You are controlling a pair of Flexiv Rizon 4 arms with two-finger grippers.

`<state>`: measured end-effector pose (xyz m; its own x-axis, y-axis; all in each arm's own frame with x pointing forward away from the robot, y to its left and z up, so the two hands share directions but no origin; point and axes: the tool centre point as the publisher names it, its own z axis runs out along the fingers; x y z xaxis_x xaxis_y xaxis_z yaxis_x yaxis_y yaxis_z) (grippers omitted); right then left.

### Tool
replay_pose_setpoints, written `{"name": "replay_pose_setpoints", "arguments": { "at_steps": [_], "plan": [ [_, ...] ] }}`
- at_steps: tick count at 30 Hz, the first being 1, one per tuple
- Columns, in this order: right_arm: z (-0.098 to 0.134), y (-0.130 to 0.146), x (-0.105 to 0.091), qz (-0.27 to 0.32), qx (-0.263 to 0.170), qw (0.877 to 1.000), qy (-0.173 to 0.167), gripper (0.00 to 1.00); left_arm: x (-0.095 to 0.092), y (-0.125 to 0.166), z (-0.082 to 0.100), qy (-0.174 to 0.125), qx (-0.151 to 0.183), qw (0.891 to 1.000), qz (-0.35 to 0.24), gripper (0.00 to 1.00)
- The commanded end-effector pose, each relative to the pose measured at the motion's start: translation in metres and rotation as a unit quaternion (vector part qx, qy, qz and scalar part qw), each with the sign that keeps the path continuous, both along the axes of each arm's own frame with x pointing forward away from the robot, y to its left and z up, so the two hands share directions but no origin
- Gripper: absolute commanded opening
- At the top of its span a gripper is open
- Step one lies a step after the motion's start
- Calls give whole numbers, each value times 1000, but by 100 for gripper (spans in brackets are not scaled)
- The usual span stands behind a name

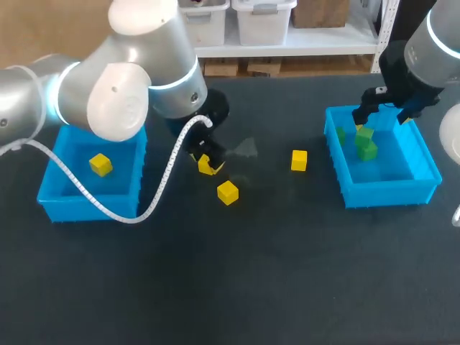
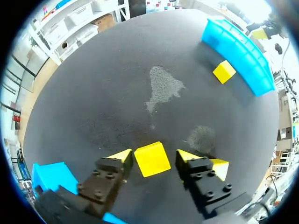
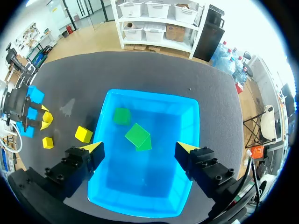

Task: Put the green cubes in the right bin and the yellow cubes in the left bin.

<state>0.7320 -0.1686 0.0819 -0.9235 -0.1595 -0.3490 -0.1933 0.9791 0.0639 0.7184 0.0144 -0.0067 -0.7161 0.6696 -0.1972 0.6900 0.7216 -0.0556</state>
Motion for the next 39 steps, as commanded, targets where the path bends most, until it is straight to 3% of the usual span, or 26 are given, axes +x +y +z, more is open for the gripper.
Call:
{"name": "replay_pose_setpoints", "arguments": {
  "at_steps": [1, 12, 21, 31, 39],
  "plan": [
    [0, 0, -2, -1, -1, 1000, -2, 100, -1, 4, -1, 0, -1, 1000, 4, 0],
    [0, 0, -2, -1, -1, 1000, -2, 100, 1, 19, 7, -18, -19, 999, 36, 0],
    [0, 0, -2, -1, -1, 1000, -2, 100, 14, 41, 38, -47, -47, 995, 78, 0],
    [0, 0, -2, -1, -1, 1000, -2, 100, 36, 71, 85, -96, -81, 983, 136, 0],
    [0, 0, -2, -1, -1, 1000, -2, 100, 37, 120, 106, -122, -69, 975, 173, 0]
  ]
}}
